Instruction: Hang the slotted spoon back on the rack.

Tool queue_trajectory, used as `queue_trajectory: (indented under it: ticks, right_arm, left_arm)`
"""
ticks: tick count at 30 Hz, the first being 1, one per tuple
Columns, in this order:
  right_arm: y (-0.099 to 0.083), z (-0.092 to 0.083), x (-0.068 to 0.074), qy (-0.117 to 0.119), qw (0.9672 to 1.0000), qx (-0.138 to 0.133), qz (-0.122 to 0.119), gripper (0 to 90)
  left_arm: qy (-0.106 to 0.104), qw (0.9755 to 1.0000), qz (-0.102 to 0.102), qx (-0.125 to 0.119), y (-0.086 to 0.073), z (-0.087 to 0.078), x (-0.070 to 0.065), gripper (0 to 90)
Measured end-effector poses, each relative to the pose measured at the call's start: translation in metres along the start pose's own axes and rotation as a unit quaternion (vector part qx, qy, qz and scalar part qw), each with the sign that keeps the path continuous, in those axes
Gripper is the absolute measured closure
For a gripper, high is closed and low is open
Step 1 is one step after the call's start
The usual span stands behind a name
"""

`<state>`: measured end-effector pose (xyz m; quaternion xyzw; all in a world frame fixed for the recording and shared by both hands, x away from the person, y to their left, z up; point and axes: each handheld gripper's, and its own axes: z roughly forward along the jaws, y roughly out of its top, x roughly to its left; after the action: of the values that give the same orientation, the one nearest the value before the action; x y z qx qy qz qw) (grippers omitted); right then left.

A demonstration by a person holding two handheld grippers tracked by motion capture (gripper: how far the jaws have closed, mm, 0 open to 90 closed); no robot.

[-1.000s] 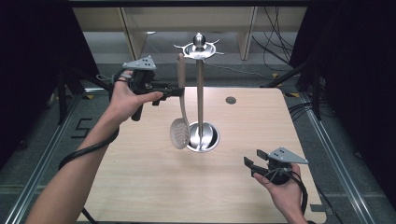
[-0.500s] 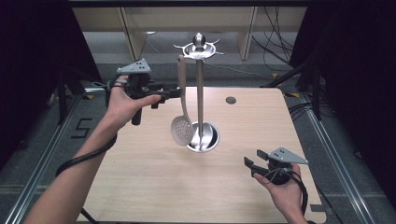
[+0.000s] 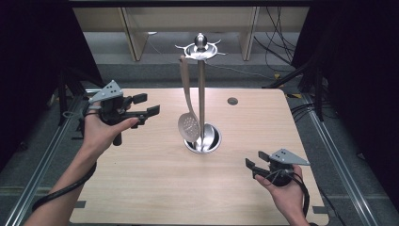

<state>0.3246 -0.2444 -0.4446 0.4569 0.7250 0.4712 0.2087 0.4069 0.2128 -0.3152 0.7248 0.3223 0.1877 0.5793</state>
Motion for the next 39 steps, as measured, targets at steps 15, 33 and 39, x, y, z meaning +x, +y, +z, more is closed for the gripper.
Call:
queue_trajectory:
  ticks: [15, 33, 39]
  right_arm:
    - [0.000, -0.002, 0.002, -0.003, 0.9998, 0.017, 0.008, 40.4]
    - [-0.001, 0.002, -0.001, 0.003, 0.9999, 0.010, -0.013, 40.3]
    - [-0.002, 0.004, -0.001, 0.006, 0.9998, 0.014, -0.014, 40.0]
  left_arm:
    - [0.060, 0.9976, 0.000, 0.036, -0.084, -0.025, -0.006, 32.1]
    - [0.081, 0.9900, -0.047, 0.106, -0.169, -0.034, -0.004, 43.6]
    - [0.082, 0.9897, -0.052, 0.106, -0.170, -0.031, -0.005, 43.4]
